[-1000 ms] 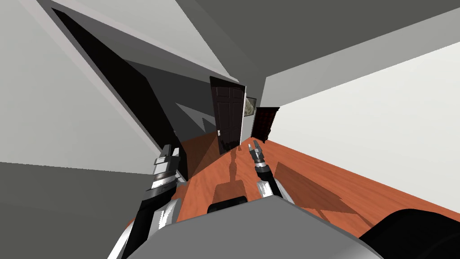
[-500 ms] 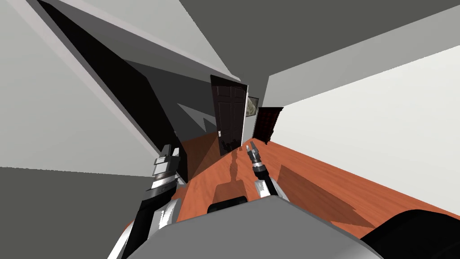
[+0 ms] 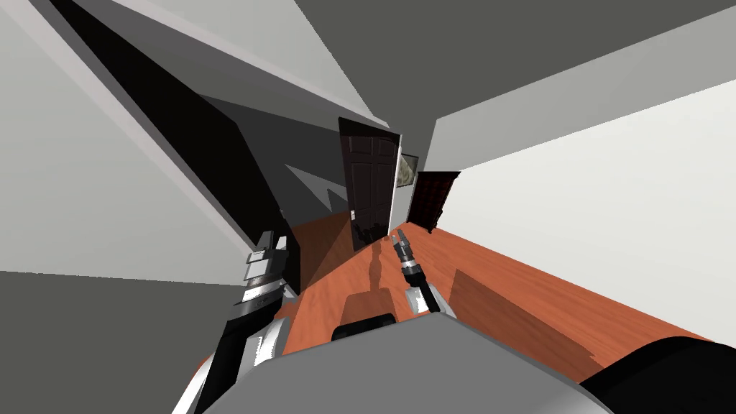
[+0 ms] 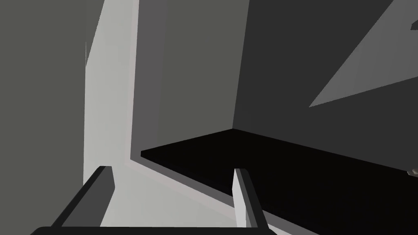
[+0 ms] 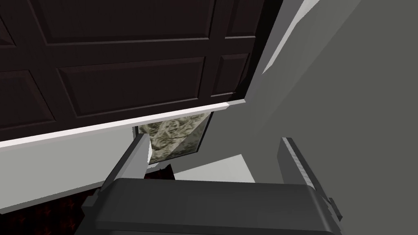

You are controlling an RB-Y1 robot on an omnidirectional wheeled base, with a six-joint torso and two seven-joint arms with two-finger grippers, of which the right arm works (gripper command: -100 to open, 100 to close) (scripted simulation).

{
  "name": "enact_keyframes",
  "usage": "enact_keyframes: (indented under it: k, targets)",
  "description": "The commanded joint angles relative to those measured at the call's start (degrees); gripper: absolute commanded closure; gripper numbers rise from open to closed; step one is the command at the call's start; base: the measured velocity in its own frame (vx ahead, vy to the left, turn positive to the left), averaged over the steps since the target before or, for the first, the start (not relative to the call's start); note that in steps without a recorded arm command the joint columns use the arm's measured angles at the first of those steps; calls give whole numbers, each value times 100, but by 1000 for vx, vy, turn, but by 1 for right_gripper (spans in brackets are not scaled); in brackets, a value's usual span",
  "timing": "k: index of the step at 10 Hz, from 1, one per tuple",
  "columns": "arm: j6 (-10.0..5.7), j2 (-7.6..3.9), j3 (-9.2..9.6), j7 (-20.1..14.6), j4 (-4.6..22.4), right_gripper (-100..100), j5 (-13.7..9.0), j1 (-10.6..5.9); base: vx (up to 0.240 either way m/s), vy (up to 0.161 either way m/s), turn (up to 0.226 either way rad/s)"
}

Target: Push the door open

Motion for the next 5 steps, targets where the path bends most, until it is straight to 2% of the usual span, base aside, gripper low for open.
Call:
enact_keyframes:
  k: [1,5]
  targets:
    - [-41,-7,5,24,267,-100,-8,-138,86,-29,52]
    - [-146,-18,35,77,885,-100,-29,-413,101,-23,58]
